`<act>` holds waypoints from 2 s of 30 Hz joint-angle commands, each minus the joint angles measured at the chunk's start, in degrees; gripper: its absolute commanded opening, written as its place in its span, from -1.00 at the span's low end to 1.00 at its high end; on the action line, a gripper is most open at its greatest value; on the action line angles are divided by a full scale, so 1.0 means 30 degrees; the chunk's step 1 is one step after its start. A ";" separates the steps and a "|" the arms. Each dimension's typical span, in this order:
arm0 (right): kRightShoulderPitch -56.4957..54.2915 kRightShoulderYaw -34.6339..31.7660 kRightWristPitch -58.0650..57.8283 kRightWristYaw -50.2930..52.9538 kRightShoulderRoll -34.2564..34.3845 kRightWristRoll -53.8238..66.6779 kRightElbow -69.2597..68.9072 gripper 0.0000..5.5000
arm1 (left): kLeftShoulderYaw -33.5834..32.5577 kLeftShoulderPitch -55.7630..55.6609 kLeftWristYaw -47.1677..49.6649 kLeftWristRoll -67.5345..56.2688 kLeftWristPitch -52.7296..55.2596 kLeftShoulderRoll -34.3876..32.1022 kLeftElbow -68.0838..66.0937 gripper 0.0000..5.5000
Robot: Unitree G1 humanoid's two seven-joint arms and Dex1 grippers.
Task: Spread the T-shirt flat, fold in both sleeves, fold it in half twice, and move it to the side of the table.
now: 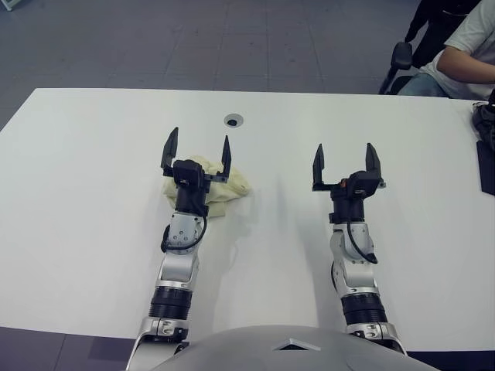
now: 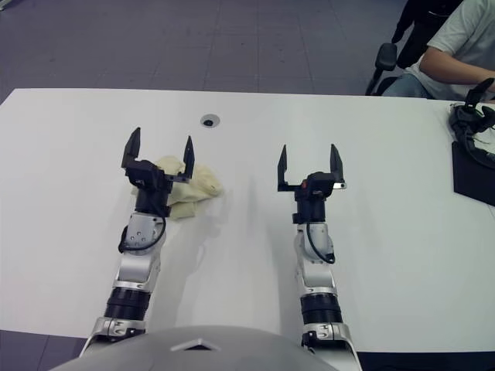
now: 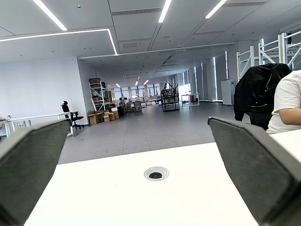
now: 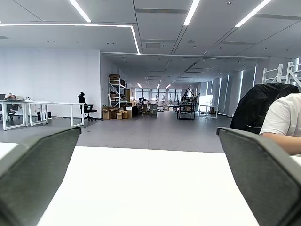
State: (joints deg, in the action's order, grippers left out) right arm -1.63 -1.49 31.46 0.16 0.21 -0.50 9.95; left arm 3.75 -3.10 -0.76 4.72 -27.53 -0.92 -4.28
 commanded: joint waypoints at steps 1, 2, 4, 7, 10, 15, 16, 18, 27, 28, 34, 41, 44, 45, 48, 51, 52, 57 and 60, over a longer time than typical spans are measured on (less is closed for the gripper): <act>-0.0066 -0.0026 0.0020 -0.0024 -0.0021 0.0048 -0.0061 0.95 | -0.0023 -0.0056 -0.0047 -0.0067 0.0159 -0.0014 -0.0032 0.96; -0.0058 -0.0026 0.0031 -0.0026 -0.0021 0.0046 -0.0066 0.95 | -0.0026 -0.0053 -0.0048 -0.0068 0.0152 -0.0019 -0.0036 0.96; -0.0082 -0.0017 0.0054 -0.0033 -0.0015 0.0048 -0.0026 0.95 | -0.0048 -0.0057 -0.0044 -0.0072 0.0122 -0.0038 -0.0073 0.96; -0.0102 -0.0011 0.0061 -0.0034 -0.0008 0.0047 -0.0014 0.95 | -0.0069 -0.0073 -0.0052 -0.0083 0.0099 -0.0064 -0.0113 0.96; -0.0111 -0.0005 0.0059 -0.0038 -0.0005 0.0049 -0.0027 0.95 | -0.0079 -0.0069 -0.0047 -0.0081 0.0085 -0.0078 -0.0118 0.96; -0.0094 -0.0003 0.0030 -0.0057 -0.0021 0.0056 -0.0070 0.95 | -0.0070 -0.0060 -0.0062 -0.0053 0.0100 -0.0074 -0.0103 0.96; -0.0091 0.0000 0.0021 -0.0065 -0.0027 0.0055 -0.0078 0.95 | -0.0067 -0.0058 -0.0068 -0.0048 0.0108 -0.0073 -0.0099 0.96; -0.0088 0.0002 0.0011 -0.0076 -0.0032 0.0060 -0.0089 0.95 | -0.0065 -0.0056 -0.0073 -0.0042 0.0117 -0.0071 -0.0093 0.96; -0.0039 -0.0022 0.0044 -0.0068 -0.0032 0.0064 -0.0116 0.95 | -0.0044 -0.0038 -0.0086 -0.0010 0.0127 -0.0069 -0.0095 0.96; -0.0040 -0.0021 0.0044 -0.0068 -0.0032 0.0064 -0.0114 0.95 | -0.0046 -0.0037 -0.0083 -0.0003 0.0136 -0.0071 -0.0097 0.96; -0.0071 -0.0025 0.0030 -0.0078 -0.0039 0.0076 -0.0102 0.95 | -0.0050 -0.0056 -0.0059 0.0021 0.0140 -0.0061 -0.0132 0.96; -0.0103 -0.0024 -0.0011 -0.0101 -0.0048 0.0087 -0.0046 0.95 | -0.0045 -0.0074 -0.0044 0.0021 0.0160 -0.0033 -0.0146 0.96; -0.0123 -0.0024 -0.0016 -0.0105 -0.0037 0.0074 -0.0007 0.95 | -0.0027 -0.0119 -0.0085 0.0125 0.0128 -0.0128 -0.0147 0.96; -0.0115 -0.0017 -0.0031 -0.0104 -0.0019 0.0076 -0.0023 0.95 | -0.0015 -0.0265 -0.0118 0.0630 -0.0208 -0.0506 -0.0032 0.96; 0.0012 0.0022 -0.0149 -0.0083 0.0071 0.0123 -0.0326 0.95 | -0.0282 -0.0756 -0.1746 0.0498 -0.0580 -0.2443 0.1428 0.96; -0.0022 0.0103 -0.0279 -0.0115 0.0155 0.0170 -0.0394 0.95 | -0.0664 -0.0553 -0.5467 -0.1739 0.1123 -0.5423 0.2600 0.96; -0.0039 0.0120 -0.0338 -0.0129 0.0166 0.0187 -0.0389 0.95 | -0.0754 -0.0362 -0.6724 -0.2157 0.1694 -0.6552 0.2756 0.96; 0.0051 0.0087 -0.0680 -0.0118 0.0253 0.0444 -0.0429 0.95 | -0.1830 0.0173 -1.1705 -0.3868 0.2480 -1.1188 0.1697 0.96; 0.0190 0.0133 -0.0755 -0.0054 0.0302 0.0410 -0.0606 0.95 | -0.2459 -0.0614 -1.3306 -0.4318 0.2712 -1.2703 -0.0014 0.96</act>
State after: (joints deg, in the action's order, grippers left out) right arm -1.56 -1.12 29.86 -0.11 0.84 0.39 9.00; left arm -2.08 -2.71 -37.69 -7.03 -20.55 -35.99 -1.09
